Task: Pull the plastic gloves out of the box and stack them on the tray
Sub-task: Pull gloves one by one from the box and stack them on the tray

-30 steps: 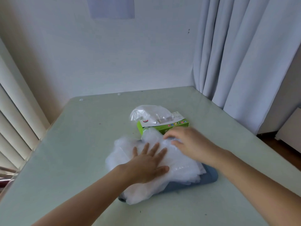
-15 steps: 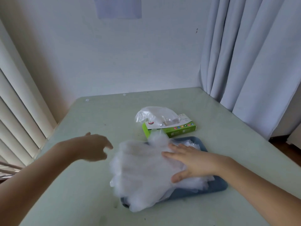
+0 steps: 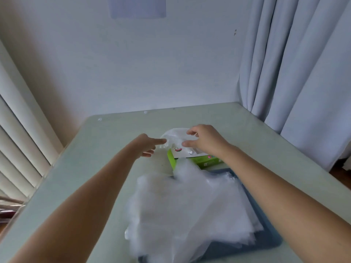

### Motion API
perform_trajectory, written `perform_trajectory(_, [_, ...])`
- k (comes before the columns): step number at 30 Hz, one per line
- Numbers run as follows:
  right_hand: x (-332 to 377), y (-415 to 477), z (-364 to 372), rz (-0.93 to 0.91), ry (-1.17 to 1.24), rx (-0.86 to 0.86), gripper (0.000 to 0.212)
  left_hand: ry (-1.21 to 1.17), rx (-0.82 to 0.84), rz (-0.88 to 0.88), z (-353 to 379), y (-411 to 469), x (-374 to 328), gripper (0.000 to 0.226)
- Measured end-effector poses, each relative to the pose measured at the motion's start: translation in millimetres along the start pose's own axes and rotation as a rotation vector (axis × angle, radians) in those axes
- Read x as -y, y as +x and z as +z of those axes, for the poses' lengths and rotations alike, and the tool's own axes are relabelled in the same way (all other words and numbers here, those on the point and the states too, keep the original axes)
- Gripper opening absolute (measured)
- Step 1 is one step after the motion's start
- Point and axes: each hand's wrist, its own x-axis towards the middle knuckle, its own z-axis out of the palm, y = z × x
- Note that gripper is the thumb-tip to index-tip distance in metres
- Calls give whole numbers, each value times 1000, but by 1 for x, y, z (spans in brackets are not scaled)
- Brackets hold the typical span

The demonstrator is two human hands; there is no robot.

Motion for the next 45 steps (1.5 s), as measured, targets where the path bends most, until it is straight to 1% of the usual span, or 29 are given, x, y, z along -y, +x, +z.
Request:
perform_trajectory(2, [1,9,11,4,-68,23,67,-39,-26,-4,10,9,-1,29])
perform_trajectory(4, [-1,13,19,-6,-102,23,70,-38,-94,34,13,16,-1,25])
perform_trajectory(8, [-11,13,24,-18,-99,50,71,8,-250,206,-4,16,-6,24])
perform_trajectory(10, [-18,12,25,-3,-85,61,78,-55,-282,279,-15,9,-14,20])
perform_trajectory(12, [-25,10,26,7,-82,56,91,-258,-246,300,-25,1,-25,18])
perform_trajectory(14, [-35,8,29,25,-93,51,101,-521,-153,310,-34,-8,-37,17])
perform_trajectory(15, [-40,7,31,43,-100,60,103,-623,-108,333,-38,-12,-42,17])
perform_trajectory(19, [-59,7,33,87,-214,142,87,-890,12,447,-52,-24,-58,16])
perform_trajectory(23, [-64,13,28,128,-274,226,76,-1095,-25,501,-66,-30,-70,23])
perform_trajectory(25, [-61,14,23,139,-272,241,79,-1163,5,530,-71,-41,-76,22])
perform_trajectory(26, [-59,15,19,141,-254,228,85,-1154,49,546,-72,-48,-79,22])
perform_trajectory(27, [-55,14,13,143,-192,203,93,-1109,104,564,-72,-55,-82,22])
perform_trajectory(28, [-47,11,3,146,-66,166,101,-1036,162,582,-71,-63,-85,23])
perform_trajectory(30, [-26,5,-21,118,308,99,120,-889,289,607,-70,-76,-91,35])
perform_trajectory(31, [-15,2,-33,56,484,81,131,-830,356,614,-69,-83,-93,38])
perform_trajectory(32, [-5,-2,-42,-10,605,75,137,-780,430,617,-69,-89,-96,34])
perform_trajectory(33, [4,-7,-50,-77,690,92,138,-732,507,612,-68,-95,-100,27])
perform_trajectory(34, [13,-13,-58,-149,741,130,136,-678,569,605,-67,-100,-102,21])
perform_trajectory(36, [33,-23,-71,-273,784,202,130,-548,669,618,-67,-113,-108,19])
perform_trajectory(38, [52,-31,-83,-317,799,256,121,-427,745,650,-66,-124,-112,20])
perform_trajectory(39, [61,-37,-90,-319,796,295,115,-392,757,667,-67,-130,-114,19])
perform_trajectory(40, [69,-44,-95,-324,783,343,106,-375,757,677,-67,-134,-116,17])
perform_trajectory(41, [75,-52,-101,-320,745,389,90,-370,749,684,-66,-139,-117,17])
perform_trajectory(43, [81,-65,-105,-268,666,459,44,-420,716,674,-65,-146,-116,16])
perform_trajectory(44, [82,-72,-106,-259,639,468,31,-446,680,679,-65,-150,-115,16])
perform_trajectory(45, [80,-76,-105,-260,627,465,34,-456,635,689,-64,-153,-113,17])
